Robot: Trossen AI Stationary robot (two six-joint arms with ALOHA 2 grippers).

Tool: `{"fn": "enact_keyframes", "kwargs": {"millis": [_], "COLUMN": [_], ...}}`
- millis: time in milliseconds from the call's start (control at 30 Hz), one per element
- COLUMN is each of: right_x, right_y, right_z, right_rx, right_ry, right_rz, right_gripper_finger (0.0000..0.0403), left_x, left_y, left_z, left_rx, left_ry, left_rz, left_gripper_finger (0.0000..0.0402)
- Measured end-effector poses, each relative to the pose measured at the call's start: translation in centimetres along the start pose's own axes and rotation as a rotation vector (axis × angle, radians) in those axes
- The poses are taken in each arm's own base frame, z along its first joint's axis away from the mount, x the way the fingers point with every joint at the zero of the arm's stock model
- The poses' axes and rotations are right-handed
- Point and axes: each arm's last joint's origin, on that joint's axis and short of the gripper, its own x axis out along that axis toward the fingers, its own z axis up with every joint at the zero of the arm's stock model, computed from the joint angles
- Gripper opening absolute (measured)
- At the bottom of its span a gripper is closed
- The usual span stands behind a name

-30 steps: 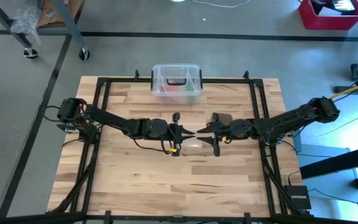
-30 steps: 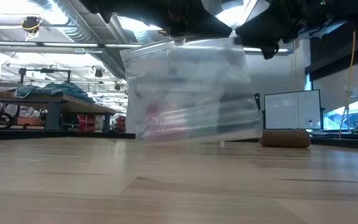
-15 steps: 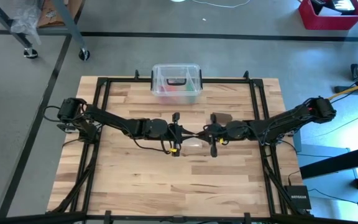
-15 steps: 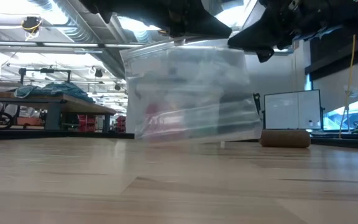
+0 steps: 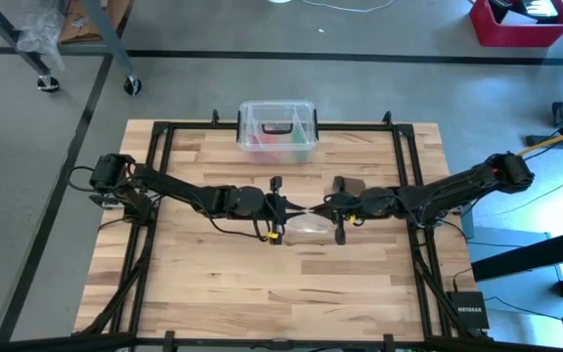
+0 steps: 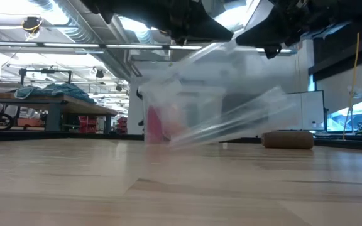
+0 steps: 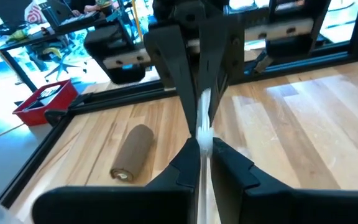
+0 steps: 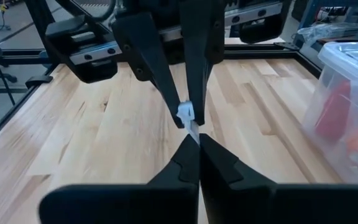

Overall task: Roll bandage
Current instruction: Open the transparent zip bag

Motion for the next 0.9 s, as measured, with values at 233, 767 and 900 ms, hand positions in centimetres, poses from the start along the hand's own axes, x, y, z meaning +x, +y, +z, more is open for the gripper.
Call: {"fn": "enact_keyframes", "kwargs": {"millis": [233,767,900], "right_x": [-1.2,-4.3,-4.6], "right_y": [-0.2,0.3,0.2], "right_z": [0.3,1.2,1.2], "right_rx": [0.004,-0.014,-0.015], "right_ry": [0.014,0.003,0.007], "right_rz": [0.000,0.028,0.023], "right_gripper_finger": [0.0003,0.0002,0.0002], "left_x": [0.0,-0.3,-0.6], "left_y": [0.0,0.5,0.6], "left_z": [-0.5,-3.3,-4.0], "left_rx": [0.015,0.070,0.096], "left_ry": [0.055,0.324,0.402], "left_rz": [0.010,-0.009,0.013], "left_gripper_finger": [0.0024,0.0026,0.0026]}}
